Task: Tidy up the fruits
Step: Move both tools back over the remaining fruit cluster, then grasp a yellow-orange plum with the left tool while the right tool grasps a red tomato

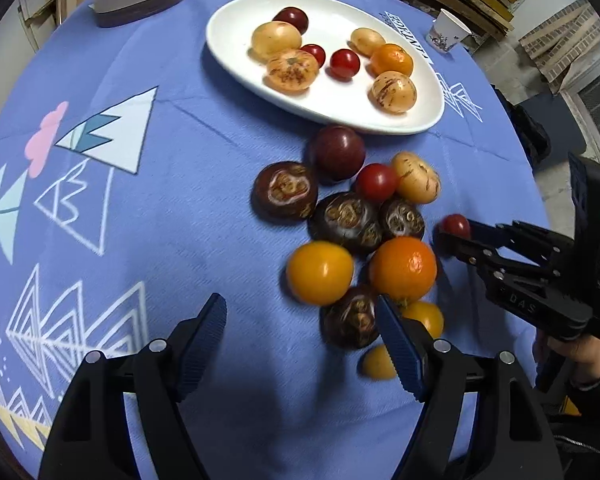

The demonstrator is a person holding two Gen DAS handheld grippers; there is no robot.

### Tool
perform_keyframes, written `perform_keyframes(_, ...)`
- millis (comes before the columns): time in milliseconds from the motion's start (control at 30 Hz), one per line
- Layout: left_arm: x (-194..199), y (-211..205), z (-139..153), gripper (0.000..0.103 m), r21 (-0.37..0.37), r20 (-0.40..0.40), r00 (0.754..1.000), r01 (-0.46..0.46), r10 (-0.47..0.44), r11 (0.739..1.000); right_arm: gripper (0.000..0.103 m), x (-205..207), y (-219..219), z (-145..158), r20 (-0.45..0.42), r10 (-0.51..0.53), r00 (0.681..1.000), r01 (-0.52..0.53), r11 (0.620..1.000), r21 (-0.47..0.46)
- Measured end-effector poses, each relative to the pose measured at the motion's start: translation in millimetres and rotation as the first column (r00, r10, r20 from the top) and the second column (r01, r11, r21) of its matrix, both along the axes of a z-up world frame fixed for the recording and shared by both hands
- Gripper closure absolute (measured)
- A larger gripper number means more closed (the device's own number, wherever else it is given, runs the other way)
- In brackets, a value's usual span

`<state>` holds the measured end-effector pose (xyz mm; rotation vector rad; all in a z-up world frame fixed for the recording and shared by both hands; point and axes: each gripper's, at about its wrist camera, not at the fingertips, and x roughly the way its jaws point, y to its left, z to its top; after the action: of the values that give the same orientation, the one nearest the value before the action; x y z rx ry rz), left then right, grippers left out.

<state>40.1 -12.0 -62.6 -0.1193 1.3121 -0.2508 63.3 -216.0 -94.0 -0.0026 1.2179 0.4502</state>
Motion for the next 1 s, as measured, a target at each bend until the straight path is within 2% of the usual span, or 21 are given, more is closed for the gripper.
perform_keyframes(267,9,-5,-12,0.03,-0.02,-0.018,1.0,-0.001,0.001,1.0,0.073,-7,-11,5,-0.007,-0.013,1.0,0.013,1.0,0.023)
perform_keyframes(333,9,-3,-17,0.043,-0.032,-0.028,1.0,0.004,-0.005,0.999,0.073,-8,-11,6,-0.005,-0.012,1.0,0.013,1.0,0.025)
perform_keyframes(500,12,-2,-17,0.058,-0.069,-0.011,1.0,0.007,-0.008,0.998,0.073,-9,-10,5,-0.01,-0.015,1.0,0.015,0.999,0.031)
perform_keyframes(533,12,-3,-17,0.064,-0.075,-0.01,1.0,0.015,-0.015,0.997,0.073,-8,-9,5,-0.008,-0.014,1.0,0.014,0.999,0.032)
perform_keyframes(700,13,-4,-16,0.064,-0.059,-0.008,1.0,0.01,-0.011,0.998,0.073,-8,-8,12,0.007,-0.008,1.0,0.008,0.999,0.045)
perform_keyframes(767,13,-2,-13,0.064,-0.03,-0.006,1.0,-0.005,0.004,1.0,0.073,-7,-9,17,0.01,-0.009,1.0,0.008,0.999,0.051)
perform_keyframes(1000,17,13,23,0.064,-0.035,0.07,0.997,-0.022,0.024,0.999,0.073,1,-16,46,0.06,-0.017,0.998,0.011,0.996,0.092)
